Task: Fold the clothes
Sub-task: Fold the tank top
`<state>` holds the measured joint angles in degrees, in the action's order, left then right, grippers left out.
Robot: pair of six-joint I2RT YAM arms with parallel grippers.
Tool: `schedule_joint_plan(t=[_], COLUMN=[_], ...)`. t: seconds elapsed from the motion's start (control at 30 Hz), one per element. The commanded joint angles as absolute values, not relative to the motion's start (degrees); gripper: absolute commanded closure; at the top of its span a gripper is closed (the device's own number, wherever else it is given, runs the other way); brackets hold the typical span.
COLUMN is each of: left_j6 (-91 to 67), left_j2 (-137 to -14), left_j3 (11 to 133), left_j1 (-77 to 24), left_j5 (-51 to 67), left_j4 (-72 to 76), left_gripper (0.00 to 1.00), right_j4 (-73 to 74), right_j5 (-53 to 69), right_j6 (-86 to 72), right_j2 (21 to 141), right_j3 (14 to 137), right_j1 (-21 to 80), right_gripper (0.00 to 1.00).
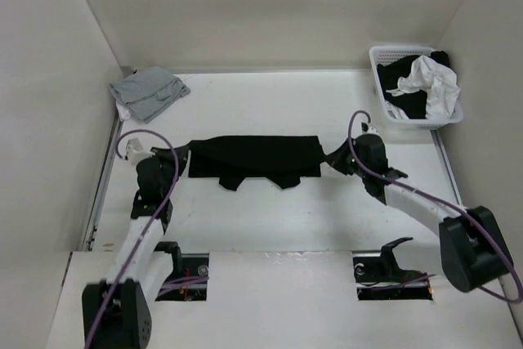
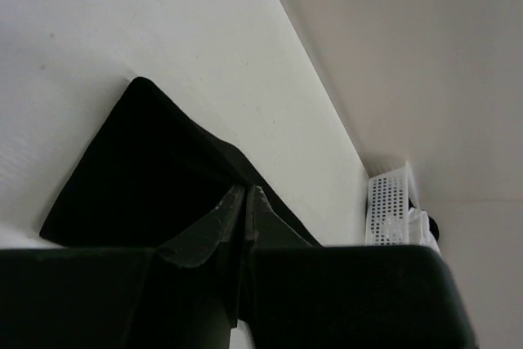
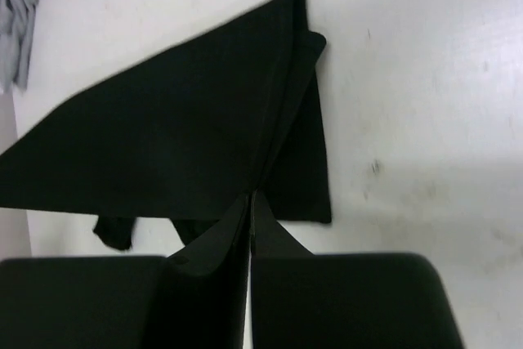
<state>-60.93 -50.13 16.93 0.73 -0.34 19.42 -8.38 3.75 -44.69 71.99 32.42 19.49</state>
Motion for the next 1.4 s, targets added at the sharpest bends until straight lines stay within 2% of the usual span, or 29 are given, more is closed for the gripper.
schedule_joint_plan(t=[0.0,0.1,0.27,0.33,0.4,0.47,0.53,0.6,0.8,0.93,1.03,1.1,1.2,1.3,1.37], left_j6=[-61.2,-60.0,-60.1,-60.8,-60.8,-60.9,-60.3,-60.1,-58.4,-57.1,-56.8,-56.3,-56.0,-55.8,-55.8], left_j2=[-38.6,-31.1,-31.9,-32.1,-31.4,-31.5,-32.7,-34.4,-37.7,-38.6,-40.0,-41.2,-44.0,-47.1,-49.1], left_j3=[12.4,9.2,5.7,5.4,6.5,8.4,10.6,11.9,13.2,13.6,14.8,15.4,16.3,17.0,17.1], left_j1=[4.2,6.5,7.5,8.7,9.5,9.3,7.3,2.9,-10.7,-14.3,-14.9,-15.4,-17.2,-20.3,-22.9], left_j5=[3.9,5.8,5.0,5.0,5.0,4.0,1.9,-1.5,-11.1,-13.4,-13.0,-12.9,-12.7,-12.7,-13.2], left_j4=[13.4,5.8,1.4,1.0,0.6,1.0,2.5,5.0,9.0,11.7,14.1,15.9,18.4,21.1,23.1], left_gripper=[1.00,0.99,0.92,0.84,0.73,0.72,0.73,0.74,0.74,0.74,0.74,0.73,0.73,0.73,0.73], right_j4=[-11.6,-9.2,-6.7,-6.5,-6.9,-7.7,-9.7,-11.1,-14.5,-18.4,-22.5,-26.1,-32.9,-33.1,-26.9], right_j5=[1.4,1.2,0.3,0.3,0.2,-0.9,-0.8,0.4,7.1,12.6,16.2,17.7,17.5,14.4,11.0], right_j6=[-46.8,-48.0,-49.0,-48.7,-48.4,-48.3,-47.2,-45.9,-45.7,-48.5,-51.3,-53.6,-56.1,-56.2,-55.1], right_j2=[65.7,63.1,65.2,66.8,66.9,66.6,68.4,72.5,85.2,90.6,94.2,95.6,93.8,85.8,77.6], right_j3=[27.4,23.7,20.8,20.6,20.7,21.8,23.7,26.5,31.6,32.5,32.6,31.8,28.6,24.9,22.9], right_j1=[21.1,22.6,24.3,24.3,24.3,23.8,22.9,22.0,20.0,20.1,20.1,19.6,17.8,17.4,17.6], right_gripper=[0.98,0.97,0.93,0.82,0.68,0.54,0.46,0.42,0.45,0.53,0.63,0.75,0.89,0.94,0.96])
